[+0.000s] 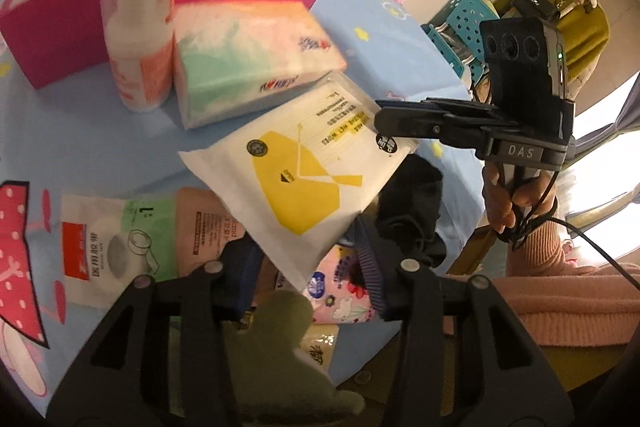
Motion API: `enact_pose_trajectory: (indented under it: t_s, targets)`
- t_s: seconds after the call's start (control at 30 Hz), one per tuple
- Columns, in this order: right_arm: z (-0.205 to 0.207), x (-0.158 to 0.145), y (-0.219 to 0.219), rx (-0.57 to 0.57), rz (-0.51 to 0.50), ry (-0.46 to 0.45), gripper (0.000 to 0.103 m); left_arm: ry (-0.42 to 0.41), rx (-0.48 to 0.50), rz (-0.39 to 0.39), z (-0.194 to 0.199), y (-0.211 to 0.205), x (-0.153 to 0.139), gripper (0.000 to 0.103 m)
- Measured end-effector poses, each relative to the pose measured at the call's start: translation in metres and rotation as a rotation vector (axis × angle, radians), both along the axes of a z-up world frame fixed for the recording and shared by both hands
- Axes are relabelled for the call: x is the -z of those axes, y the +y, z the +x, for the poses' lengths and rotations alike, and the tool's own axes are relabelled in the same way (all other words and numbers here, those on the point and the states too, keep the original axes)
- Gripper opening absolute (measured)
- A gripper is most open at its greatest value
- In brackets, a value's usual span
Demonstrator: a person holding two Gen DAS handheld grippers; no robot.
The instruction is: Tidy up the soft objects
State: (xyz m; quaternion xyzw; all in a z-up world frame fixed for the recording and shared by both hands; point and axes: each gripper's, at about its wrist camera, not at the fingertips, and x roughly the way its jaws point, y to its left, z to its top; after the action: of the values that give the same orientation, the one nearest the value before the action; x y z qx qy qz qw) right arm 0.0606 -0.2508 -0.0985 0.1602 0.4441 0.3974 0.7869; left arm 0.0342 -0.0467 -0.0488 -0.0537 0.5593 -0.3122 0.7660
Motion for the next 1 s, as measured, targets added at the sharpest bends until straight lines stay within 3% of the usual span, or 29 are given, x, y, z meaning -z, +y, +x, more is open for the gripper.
enact_pose_trajectory:
  t_s: [0.37,0.6,1.0]
  targets:
    - [0.004,-0.040,-0.015,0.063,0.081,-0.120,0.016,-0.154,0.024,0.042,0.010,-0.003,-0.053,0.047]
    - [0.038,-0.071,-0.027,0.121,0.127,-0.195,0.016,-0.248,0.023,0.050,0.052,-0.002,-0.090,0.047]
    - [0.106,-0.082,-0.023,0.157,0.143,-0.201,0.016,-0.213,-0.029,0.158,0.135,-0.017,-0.082,0.048]
